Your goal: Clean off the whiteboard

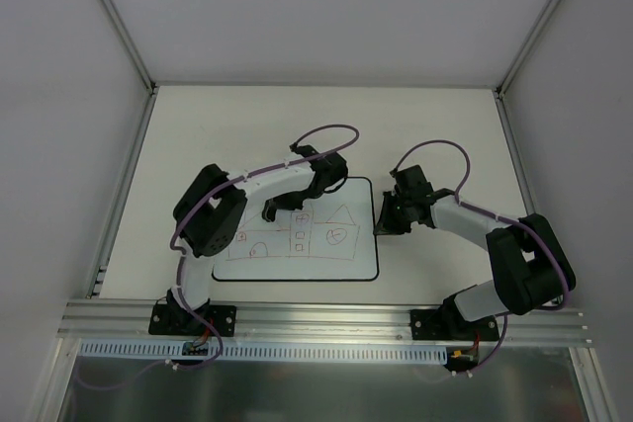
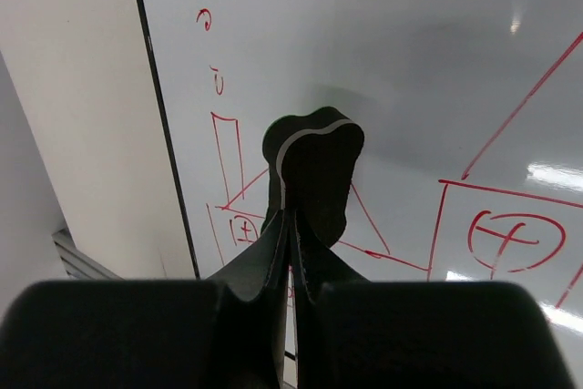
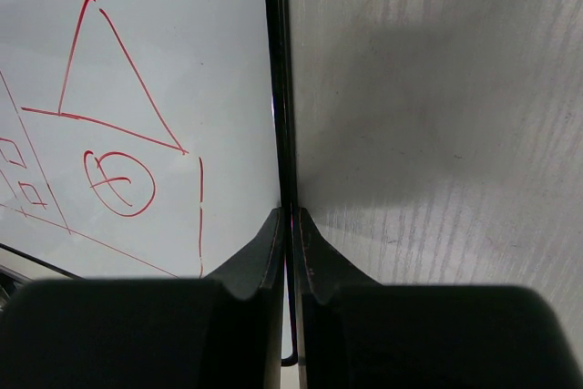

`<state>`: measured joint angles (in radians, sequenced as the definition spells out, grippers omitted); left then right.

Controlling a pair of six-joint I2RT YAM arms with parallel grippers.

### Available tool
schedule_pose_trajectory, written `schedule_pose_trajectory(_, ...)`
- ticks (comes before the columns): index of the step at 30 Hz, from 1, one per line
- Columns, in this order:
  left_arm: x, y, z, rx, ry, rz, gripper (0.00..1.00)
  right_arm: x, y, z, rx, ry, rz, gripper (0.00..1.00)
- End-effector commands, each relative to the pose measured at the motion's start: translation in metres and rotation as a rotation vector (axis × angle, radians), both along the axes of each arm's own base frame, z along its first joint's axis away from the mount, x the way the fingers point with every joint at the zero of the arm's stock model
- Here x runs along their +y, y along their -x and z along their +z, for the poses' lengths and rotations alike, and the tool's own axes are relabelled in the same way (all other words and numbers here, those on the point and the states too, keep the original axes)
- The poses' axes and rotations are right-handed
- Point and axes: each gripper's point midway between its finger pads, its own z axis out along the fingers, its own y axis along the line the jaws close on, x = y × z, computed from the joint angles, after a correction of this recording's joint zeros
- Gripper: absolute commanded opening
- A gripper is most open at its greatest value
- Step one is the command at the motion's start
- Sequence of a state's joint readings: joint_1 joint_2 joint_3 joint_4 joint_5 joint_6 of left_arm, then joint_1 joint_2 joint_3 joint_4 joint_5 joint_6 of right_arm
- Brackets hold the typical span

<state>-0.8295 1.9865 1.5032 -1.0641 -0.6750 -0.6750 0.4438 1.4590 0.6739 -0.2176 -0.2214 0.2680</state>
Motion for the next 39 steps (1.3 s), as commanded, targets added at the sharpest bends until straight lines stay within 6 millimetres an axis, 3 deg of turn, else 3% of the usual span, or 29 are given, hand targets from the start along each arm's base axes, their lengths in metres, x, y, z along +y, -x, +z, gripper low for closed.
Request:
schedule_pose_trajectory(1, 0.006, 0.004, 0.0, 0.003, -0.086, 0.014, 0.0, -0.016, 0.019, -0.023, 0.067, 0.087, 0.002, 0.06)
schedule_pose_trajectory(10, -0.027, 0.009, -0.019, 0.047, -0.056, -0.023, 0.03, -0.017, 0.02, -0.022, 0.06, 0.086, -0.001, 0.06)
schedule_pose_trajectory(18, -0.057, 0.019, -0.015, 0.055, 0.028, -0.049, 0.3, -0.017, 0.02, -0.023, 0.066, 0.086, -0.001, 0.07)
schedule_pose_trajectory(20, -0.061, 0.018, -0.006, 0.04, 0.064, -0.045, 0.36, -0.017, 0.02, -0.022, 0.065, 0.085, -0.001, 0.07)
schedule_pose_trajectory(24, -0.07, 0.011, 0.024, -0.018, 0.147, -0.055, 0.59, -0.016, 0.02, -0.021, 0.062, 0.083, 0.0, 0.08)
schedule_pose_trajectory(27, -0.072, 0.008, 0.046, -0.049, 0.206, -0.062, 0.7, -0.016, 0.02, -0.021, 0.064, 0.082, 0.003, 0.08)
schedule_pose_trajectory(32, -0.066, 0.001, 0.051, -0.037, 0.439, -0.055, 0.7, -0.015, 0.02, -0.02, 0.061, 0.077, 0.006, 0.08)
schedule_pose_trajectory(33, -0.064, 0.001, 0.034, -0.033, 0.489, -0.056, 0.7, -0.015, 0.02, -0.02, 0.061, 0.077, 0.006, 0.08)
schedule_pose_trajectory(34, -0.065, 0.002, 0.039, -0.036, 0.568, -0.058, 0.7, -0.015, 0.021, -0.021, 0.063, 0.078, 0.006, 0.08)
schedule_pose_trajectory(39, -0.048, 0.001, 0.013, -0.034, 0.619, -0.064, 0.72, -0.014, 0.02, -0.02, 0.065, 0.072, 0.008, 0.08)
